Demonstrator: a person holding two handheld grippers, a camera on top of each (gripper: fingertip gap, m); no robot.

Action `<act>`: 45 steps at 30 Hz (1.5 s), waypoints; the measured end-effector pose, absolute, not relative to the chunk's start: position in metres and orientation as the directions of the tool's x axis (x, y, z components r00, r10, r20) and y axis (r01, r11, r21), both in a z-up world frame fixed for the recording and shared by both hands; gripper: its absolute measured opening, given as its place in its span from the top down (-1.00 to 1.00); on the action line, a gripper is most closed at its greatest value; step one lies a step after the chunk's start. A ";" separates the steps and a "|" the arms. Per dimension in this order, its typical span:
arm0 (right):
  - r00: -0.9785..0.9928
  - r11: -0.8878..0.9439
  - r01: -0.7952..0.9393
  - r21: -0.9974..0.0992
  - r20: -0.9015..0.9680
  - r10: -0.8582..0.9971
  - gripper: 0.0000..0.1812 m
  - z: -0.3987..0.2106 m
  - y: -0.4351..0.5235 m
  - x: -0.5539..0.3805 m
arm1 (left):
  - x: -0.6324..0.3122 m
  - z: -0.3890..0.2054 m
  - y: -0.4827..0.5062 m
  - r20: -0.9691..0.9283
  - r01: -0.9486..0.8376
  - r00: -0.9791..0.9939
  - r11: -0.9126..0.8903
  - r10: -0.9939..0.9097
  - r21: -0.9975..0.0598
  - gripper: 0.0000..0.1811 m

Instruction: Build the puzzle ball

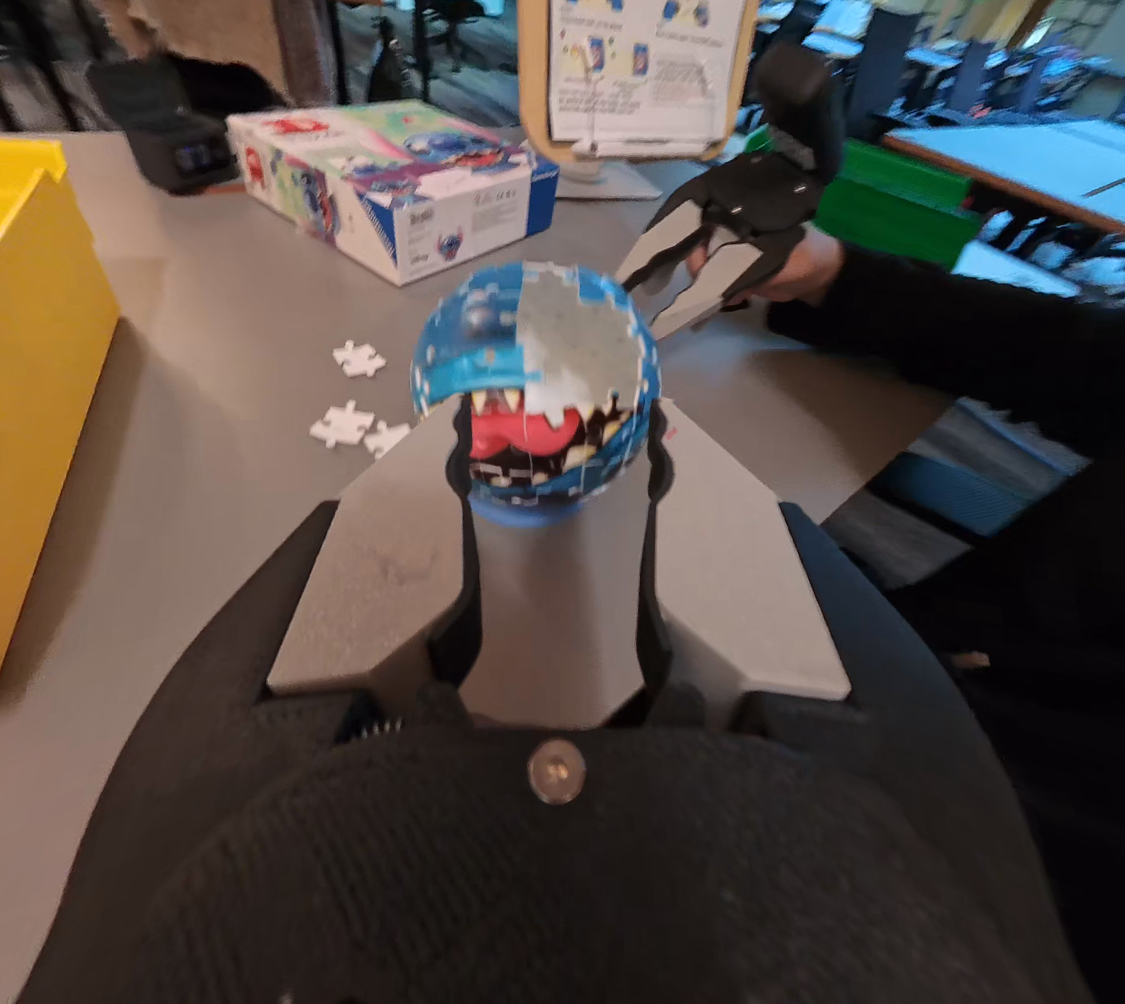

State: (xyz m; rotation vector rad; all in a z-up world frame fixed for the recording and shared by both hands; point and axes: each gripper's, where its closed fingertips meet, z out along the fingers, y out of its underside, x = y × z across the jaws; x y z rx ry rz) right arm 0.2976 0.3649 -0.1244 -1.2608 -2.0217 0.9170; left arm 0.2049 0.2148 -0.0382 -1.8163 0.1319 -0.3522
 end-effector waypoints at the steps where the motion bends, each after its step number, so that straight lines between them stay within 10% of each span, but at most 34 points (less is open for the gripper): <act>1: -0.375 0.318 0.521 -0.792 0.122 0.919 0.58 -0.128 0.364 0.302 | 0.207 -0.044 0.211 0.162 0.085 0.952 -0.284 -0.258 -0.955 0.39; 26: -0.290 0.323 0.612 -0.721 0.176 0.941 0.53 -0.158 0.363 0.319 | 0.213 -0.071 0.194 0.163 0.061 0.948 -0.347 -0.273 -0.936 0.40; 31: -0.252 0.299 0.651 -0.698 0.174 0.952 0.88 -0.167 0.369 0.311 | 0.216 -0.063 0.192 0.108 0.006 0.951 -0.332 -0.291 -0.943 0.41; 45: -0.250 0.223 0.542 -0.810 0.098 0.963 1.00 -0.135 0.358 0.315 | 0.270 -0.053 0.192 0.024 -0.119 0.895 -0.290 -0.446 -0.950 0.49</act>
